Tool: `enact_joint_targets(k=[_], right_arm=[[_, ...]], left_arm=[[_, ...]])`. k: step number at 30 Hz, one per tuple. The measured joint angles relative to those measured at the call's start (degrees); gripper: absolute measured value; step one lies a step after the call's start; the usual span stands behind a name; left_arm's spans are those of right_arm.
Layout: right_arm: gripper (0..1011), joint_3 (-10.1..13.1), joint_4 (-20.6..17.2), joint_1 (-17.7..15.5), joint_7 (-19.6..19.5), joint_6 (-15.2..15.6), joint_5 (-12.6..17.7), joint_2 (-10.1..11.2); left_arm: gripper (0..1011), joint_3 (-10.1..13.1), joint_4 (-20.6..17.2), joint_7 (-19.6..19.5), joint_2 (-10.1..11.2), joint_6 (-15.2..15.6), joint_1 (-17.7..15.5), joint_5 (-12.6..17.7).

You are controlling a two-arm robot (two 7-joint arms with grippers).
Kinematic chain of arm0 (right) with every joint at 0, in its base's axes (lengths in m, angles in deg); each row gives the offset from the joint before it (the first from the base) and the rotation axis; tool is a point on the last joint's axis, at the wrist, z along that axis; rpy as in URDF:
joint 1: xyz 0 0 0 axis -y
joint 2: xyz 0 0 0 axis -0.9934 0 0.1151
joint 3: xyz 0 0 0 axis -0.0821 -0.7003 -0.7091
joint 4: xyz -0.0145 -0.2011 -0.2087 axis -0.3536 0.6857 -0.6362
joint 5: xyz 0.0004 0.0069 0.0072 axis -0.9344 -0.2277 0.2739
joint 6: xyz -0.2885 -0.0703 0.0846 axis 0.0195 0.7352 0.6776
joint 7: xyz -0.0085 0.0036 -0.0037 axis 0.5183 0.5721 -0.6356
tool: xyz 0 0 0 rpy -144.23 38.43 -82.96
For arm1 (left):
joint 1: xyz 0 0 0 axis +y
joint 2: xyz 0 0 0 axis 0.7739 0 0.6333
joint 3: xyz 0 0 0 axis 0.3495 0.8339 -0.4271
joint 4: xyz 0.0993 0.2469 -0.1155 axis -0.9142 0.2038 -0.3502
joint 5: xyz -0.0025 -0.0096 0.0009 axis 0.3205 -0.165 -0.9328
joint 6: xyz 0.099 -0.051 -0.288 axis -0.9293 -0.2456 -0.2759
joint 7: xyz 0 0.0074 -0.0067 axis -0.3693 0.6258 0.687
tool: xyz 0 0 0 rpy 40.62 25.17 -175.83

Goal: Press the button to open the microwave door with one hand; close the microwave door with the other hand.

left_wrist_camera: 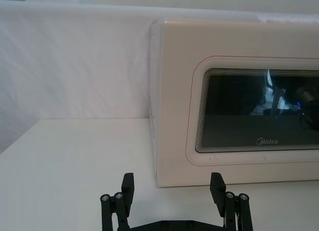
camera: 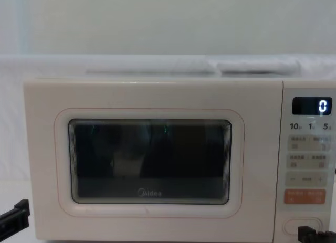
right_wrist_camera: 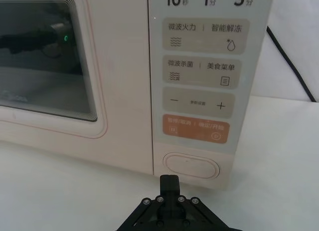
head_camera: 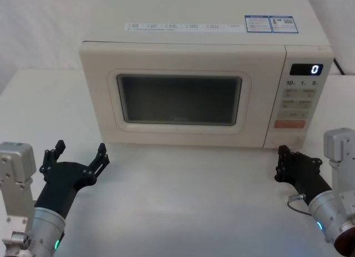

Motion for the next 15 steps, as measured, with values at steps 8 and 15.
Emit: enact_joint_targets(k=[8, 15], right_arm=[[0, 0.4, 2.5, 1.9, 0.0, -0.4, 0.2, -0.6], [0, 0.5, 4.0, 3.1, 0.3, -0.5, 0.2, -0.7]], left_arm=[[1001, 0.0, 0.0, 0.0, 0.0, 0.0, 0.0, 0.0], [1001, 0.0, 0.0, 0.0, 0.0, 0.0, 0.0, 0.0]])
